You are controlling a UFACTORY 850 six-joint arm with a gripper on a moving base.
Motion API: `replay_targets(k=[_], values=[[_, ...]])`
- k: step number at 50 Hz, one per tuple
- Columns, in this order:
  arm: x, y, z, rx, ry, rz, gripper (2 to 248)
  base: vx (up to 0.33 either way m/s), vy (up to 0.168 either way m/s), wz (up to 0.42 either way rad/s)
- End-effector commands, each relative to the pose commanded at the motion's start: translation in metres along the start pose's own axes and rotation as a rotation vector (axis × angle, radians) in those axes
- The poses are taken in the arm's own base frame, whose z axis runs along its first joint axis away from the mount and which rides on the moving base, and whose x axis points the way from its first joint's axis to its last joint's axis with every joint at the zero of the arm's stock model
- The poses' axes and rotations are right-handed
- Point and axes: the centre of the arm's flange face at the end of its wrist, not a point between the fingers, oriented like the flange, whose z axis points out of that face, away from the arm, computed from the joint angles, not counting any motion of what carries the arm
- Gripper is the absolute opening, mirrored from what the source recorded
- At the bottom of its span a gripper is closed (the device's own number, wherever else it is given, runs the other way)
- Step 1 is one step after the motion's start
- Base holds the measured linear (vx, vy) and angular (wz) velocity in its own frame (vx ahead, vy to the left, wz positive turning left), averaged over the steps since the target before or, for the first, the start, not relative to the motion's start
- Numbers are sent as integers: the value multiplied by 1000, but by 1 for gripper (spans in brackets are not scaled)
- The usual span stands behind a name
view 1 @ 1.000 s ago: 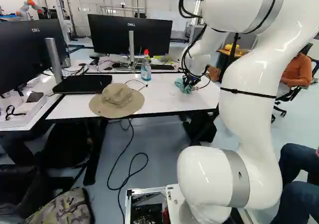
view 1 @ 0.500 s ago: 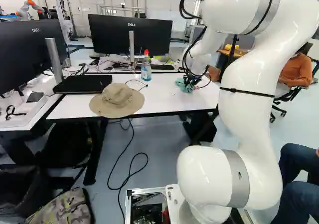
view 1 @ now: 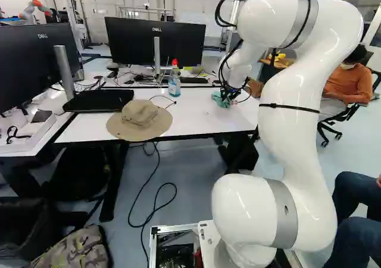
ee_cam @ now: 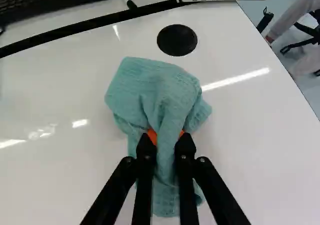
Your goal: Clean the table with the green towel
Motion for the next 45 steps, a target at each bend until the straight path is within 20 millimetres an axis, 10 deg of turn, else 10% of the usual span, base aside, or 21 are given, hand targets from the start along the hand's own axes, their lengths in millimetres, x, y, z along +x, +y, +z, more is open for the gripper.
replay_targets(k=[45], values=[[-32, -47, -30, 47, -30, -62, 51, 0, 0, 0]])
